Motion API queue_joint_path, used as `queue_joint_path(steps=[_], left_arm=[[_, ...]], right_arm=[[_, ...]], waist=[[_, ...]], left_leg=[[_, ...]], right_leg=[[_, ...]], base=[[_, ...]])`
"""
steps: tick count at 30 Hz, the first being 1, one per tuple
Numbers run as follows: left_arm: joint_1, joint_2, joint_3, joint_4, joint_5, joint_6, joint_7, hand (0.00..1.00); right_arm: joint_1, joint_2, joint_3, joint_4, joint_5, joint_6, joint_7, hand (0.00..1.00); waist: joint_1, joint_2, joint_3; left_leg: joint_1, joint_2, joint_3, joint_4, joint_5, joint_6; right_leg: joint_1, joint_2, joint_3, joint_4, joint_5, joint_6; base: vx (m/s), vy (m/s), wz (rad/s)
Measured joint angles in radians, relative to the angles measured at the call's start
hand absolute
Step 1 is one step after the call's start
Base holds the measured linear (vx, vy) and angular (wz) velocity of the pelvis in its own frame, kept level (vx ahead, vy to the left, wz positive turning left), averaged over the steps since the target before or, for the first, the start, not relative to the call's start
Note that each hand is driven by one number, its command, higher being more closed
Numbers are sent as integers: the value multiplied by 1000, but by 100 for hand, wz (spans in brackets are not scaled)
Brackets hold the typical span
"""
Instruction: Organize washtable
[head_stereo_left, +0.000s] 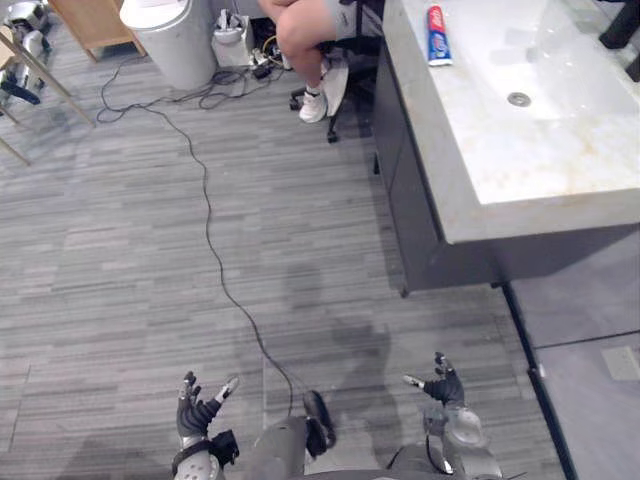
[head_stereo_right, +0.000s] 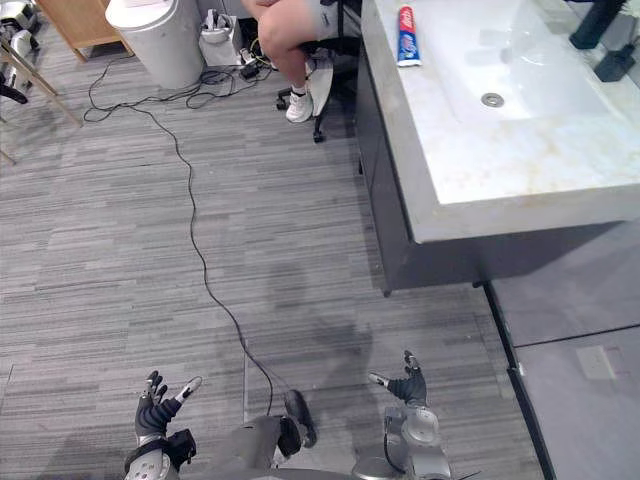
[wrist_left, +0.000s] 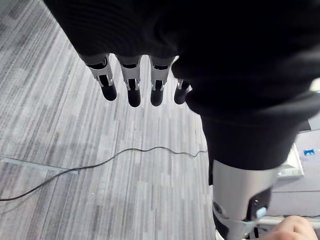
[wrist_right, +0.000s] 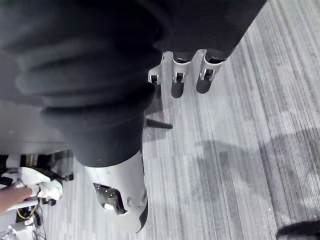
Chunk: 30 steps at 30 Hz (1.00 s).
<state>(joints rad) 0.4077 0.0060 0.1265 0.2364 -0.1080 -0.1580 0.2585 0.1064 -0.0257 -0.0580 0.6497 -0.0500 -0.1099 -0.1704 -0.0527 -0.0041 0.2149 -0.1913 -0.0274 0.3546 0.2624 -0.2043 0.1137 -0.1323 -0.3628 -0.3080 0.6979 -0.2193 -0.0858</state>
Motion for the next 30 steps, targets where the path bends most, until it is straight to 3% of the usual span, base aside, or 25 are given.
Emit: queue_joint_path(steps=[1, 2, 4, 6, 7, 8, 9, 10, 11, 12, 13, 14, 15, 16, 17, 18, 19, 20, 22, 25, 27, 28, 29, 30], left_arm=[[-12, 4, -6, 0, 0, -3, -1, 0], [-24, 19, -11, 1, 0, -5, -12, 0], [-32, 19, -31, 3, 0, -4, -20, 0], [-38, 25, -75, 10, 0, -4, -30, 0], [-50, 36, -100, 10, 0, -5, -42, 0], [-76, 45, -119, 17, 0, -5, -48, 0], [-102, 46, -124, 29, 0, -5, -56, 0], [-120, 45, -126, 42, 0, -6, -62, 0], [-118, 46, -131, 46, 0, -6, -62, 0], [-95, 53, -150, 49, 0, -6, -63, 0], [-85, 46, -165, 54, 0, -3, -64, 0], [-80, 26, -164, 54, 0, -3, -64, 0], [-70, 5, -159, 50, 0, -4, -64, 0], [-58, -8, -144, 46, 0, -4, -65, 0], [-58, -9, -144, 46, 0, -4, -67, 0], [-57, -11, -148, 34, 0, -4, -79, 0], [-54, -13, -153, 22, 0, -4, -83, 0], [-50, -19, -157, -5, 0, -7, -84, 0], [-50, -33, -153, -40, 0, -8, -85, 0], [-34, -60, -140, -46, 1, -7, -90, 0], [-21, -67, -135, -50, 2, -7, -105, 0], [-8, -71, -138, -61, 2, -7, -106, 0], [-4, -71, -139, -66, 2, -7, -106, 0], [6, -70, -138, -76, 3, -7, -106, 0]], right_arm=[[0, 1, 10, -2, 0, -1, 2, 0], [-8, 2, 37, -7, 0, -1, 3, 0], [-24, 1, 64, -32, 0, -1, 3, 0], [-20, -2, 78, -70, 0, -14, 4, 0], [-18, -2, 84, -89, 0, -20, 7, 0], [-7, -4, 92, -104, 0, -21, 19, 0], [3, -7, 99, -107, 0, -21, 22, 0], [15, -12, 113, -108, -1, -20, 26, 0], [24, -14, 119, -112, -1, -20, 31, 0], [58, -12, 131, -141, -2, -19, 40, 0], [91, -22, 135, -173, -3, -19, 42, 0], [84, -31, 135, -177, -3, -17, 45, 0], [88, -32, 135, -209, -4, -15, 46, 0], [102, -33, 148, -287, -6, -14, 46, 0], [108, -30, 151, -317, -10, -15, 45, 0], [123, -22, 152, -371, -12, -24, 40, 0], [126, -19, 152, -387, -12, -30, 38, 0], [126, -12, 152, -404, -12, -40, 39, 0], [127, -11, 145, -407, -11, -40, 39, 0], [141, -11, 135, -406, -11, -35, 39, 0], [160, -13, 120, -412, -10, -35, 38, 0], [190, -20, 101, -430, -9, -35, 38, 0], [195, -22, 97, -434, -9, -35, 38, 0], [220, -26, 91, -429, -8, -31, 38, 0]], waist=[[-4, -3, 6], [-5, -7, 22], [-12, -2, 48], [-29, 19, 59], [-44, 25, 62], [-56, 22, 62], [-57, 14, 58], [-64, 5, 53], [-68, -1, 48], [-75, -23, 26], [-96, -12, 18], [-93, 20, 18], [-95, 46, 17], [-87, 52, 20], [-78, 50, 19], [-65, 40, 15], [-64, 29, 9], [-48, 10, -1], [-12, 2, -6], [19, 1, -4], [27, 0, -8], [32, 17, -18], [32, 23, -21], [34, 25, -43]], left_leg=[[5, 0, -21, -3, -4, 5], [32, -2, -42, -22, -12, 8], [104, -8, -55, -59, -26, -8], [196, -11, -71, -107, -49, -23], [244, -22, -91, -134, -48, -22], [291, -39, -118, -160, -53, -31], [319, -52, -138, -161, -59, -43], [359, -66, -166, -155, -82, -83], [381, -71, -175, -150, -95, -104], [411, -88, -192, -117, -115, -140], [429, -75, -189, -46, -132, -170], [415, -38, -172, 22, -136, -176], [370, 8, -143, 170, -118, -205], [305, 93, -112, 442, -53, -243], [288, 124, -100, 528, -57, -234], [250, 164, -76, 650, -75, -203], [225, 173, -66, 686, -87, -183], [164, 187, -40, 724, -113, -139], [36, 206, -37, 707, -145, -100], [-89, 198, -163, 522, -144, -108], [-94, 180, -301, 270, -99, -184], [-78, 197, -357, 157, -78, -206], [-73, 200, -366, 141, -72, -209], [-61, 200, -352, 186, 23, -222]], right_leg=[[-28, 40, 52, 22, -39, 43], [-87, 124, 128, 48, -96, 65], [-170, 206, 143, 44, -127, 62], [-266, 281, 105, -39, -109, 86], [-301, 297, 76, -126, -72, 113], [-334, 306, 31, -254, 13, 108], [-350, 309, 9, -347, 77, 98], [-368, 317, 4, -423, 151, 67], [-373, 323, 3, -440, 184, 39], [-374, 321, -13, -439, 232, -18], [-368, 317, -7, -384, 353, -107], [-360, 335, -22, -346, 311, -96], [-326, 361, -24, -338, 267, -103], [-242, 418, 16, -348, 211, -104], [-197, 441, 34, -365, 197, -106], [-103, 470, 76, -406, 170, -106], [-64, 472, 100, -423, 157, -102], [0, 472, 168, -456, 142, -98], [95, 471, 297, -520, 138, -93], [180, 459, 465, -542, 110, -69], [200, 454, 575, -490, 36, -28], [195, 470, 646, -404, -53, -4], [192, 475, 659, -381, -73, 1], [169, 481, 707, -290, -139, 32]], base=[[408, 199, 83], [319, 106, 46], [341, 110, 22], [398, 121, 23], [493, 112, 65], [572, 93, 83], [740, 86, 96], [656, 46, 75], [701, -8, 84], [753, -75, 87], [753, -100, 66], [604, -96, 26], [893, -67, -43], [897, -53, -58], [886, -40, -90], [534, -23, -74], [628, -7, -98], [732, 22, -128], [568, 88, -170], [511, 235, -181], [509, 413, -201], [448, 437, -176], [493, 461, -183], [485, 449, -189]])
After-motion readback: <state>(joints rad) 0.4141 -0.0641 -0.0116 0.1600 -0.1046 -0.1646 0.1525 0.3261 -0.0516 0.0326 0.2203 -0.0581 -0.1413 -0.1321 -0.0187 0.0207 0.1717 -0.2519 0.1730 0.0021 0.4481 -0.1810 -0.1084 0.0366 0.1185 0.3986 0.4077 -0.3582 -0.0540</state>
